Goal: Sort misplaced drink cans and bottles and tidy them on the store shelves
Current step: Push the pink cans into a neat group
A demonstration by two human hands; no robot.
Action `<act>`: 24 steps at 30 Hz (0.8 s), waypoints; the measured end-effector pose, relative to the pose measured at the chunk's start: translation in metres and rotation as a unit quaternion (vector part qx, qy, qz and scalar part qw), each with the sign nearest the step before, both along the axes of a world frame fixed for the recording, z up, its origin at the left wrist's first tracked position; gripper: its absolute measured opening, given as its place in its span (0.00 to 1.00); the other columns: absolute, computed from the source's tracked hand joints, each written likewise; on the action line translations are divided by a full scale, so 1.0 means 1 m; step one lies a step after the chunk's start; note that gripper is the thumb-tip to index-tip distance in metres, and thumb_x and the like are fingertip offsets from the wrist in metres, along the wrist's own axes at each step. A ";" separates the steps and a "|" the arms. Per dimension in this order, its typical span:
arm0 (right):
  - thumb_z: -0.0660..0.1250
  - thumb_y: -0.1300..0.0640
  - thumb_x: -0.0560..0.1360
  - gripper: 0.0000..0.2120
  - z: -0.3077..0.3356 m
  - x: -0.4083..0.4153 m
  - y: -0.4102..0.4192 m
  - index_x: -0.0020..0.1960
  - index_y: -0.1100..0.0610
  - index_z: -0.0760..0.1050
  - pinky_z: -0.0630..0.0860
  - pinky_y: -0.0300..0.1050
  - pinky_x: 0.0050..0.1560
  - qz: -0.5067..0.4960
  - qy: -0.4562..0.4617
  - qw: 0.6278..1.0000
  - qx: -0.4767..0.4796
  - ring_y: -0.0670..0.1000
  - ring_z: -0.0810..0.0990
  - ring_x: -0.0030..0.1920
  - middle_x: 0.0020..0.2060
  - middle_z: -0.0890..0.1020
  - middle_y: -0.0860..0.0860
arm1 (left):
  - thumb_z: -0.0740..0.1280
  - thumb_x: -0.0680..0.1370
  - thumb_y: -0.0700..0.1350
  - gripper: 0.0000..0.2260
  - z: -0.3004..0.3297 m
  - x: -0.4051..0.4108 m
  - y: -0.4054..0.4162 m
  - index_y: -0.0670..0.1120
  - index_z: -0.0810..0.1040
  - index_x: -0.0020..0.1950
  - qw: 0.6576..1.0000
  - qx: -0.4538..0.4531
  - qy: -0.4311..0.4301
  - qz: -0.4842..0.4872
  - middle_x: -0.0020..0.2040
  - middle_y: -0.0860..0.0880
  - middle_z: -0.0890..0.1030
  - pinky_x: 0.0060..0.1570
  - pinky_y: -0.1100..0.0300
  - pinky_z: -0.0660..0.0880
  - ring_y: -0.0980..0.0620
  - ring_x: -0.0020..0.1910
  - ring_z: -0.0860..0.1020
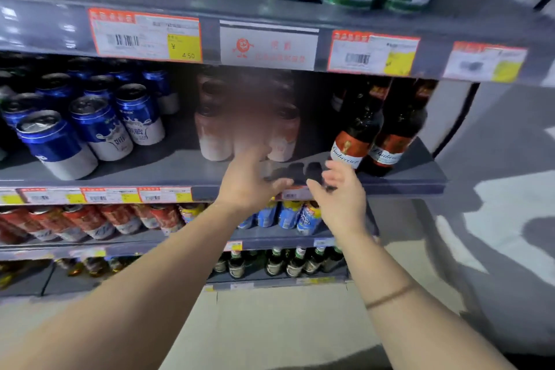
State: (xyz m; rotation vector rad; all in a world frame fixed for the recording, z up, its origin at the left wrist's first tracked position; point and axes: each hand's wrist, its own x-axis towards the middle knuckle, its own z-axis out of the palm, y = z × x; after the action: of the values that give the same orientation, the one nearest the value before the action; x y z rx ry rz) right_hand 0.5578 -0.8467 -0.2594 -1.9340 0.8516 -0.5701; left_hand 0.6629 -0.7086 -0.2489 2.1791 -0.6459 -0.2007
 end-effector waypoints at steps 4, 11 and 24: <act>0.74 0.57 0.71 0.14 0.001 -0.030 -0.038 0.54 0.54 0.75 0.77 0.51 0.55 -0.088 0.013 0.996 -0.003 0.50 0.79 0.46 0.45 0.81 0.50 | 0.76 0.69 0.57 0.33 0.005 -0.015 -0.029 0.50 0.67 0.69 0.998 -0.003 0.058 -0.030 0.66 0.50 0.72 0.60 0.57 0.71 0.51 0.64 0.71; 0.76 0.49 0.68 0.30 -0.005 -0.041 -0.098 0.66 0.54 0.70 0.73 0.54 0.61 -0.164 0.032 0.984 -0.065 0.53 0.77 0.57 0.58 0.78 0.51 | 0.77 0.70 0.52 0.39 -0.001 -0.015 -0.086 0.50 0.61 0.76 0.995 0.008 0.079 -0.061 0.71 0.50 0.69 0.64 0.62 0.66 0.52 0.70 0.68; 0.74 0.34 0.62 0.34 -0.020 -0.008 -0.160 0.58 0.54 0.70 0.51 0.62 0.73 -0.110 0.171 0.963 -0.179 0.57 0.74 0.63 0.56 0.79 0.52 | 0.78 0.67 0.54 0.27 -0.029 -0.005 -0.157 0.51 0.70 0.60 0.998 0.024 0.047 -0.033 0.50 0.58 0.76 0.52 0.58 0.73 0.55 0.50 0.75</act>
State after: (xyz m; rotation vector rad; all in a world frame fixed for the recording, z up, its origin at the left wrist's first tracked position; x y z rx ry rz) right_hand 0.5495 -1.0067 -0.2797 -2.3264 1.2630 -0.5570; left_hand 0.6583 -0.8657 -0.2777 2.1821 -0.6662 -0.3559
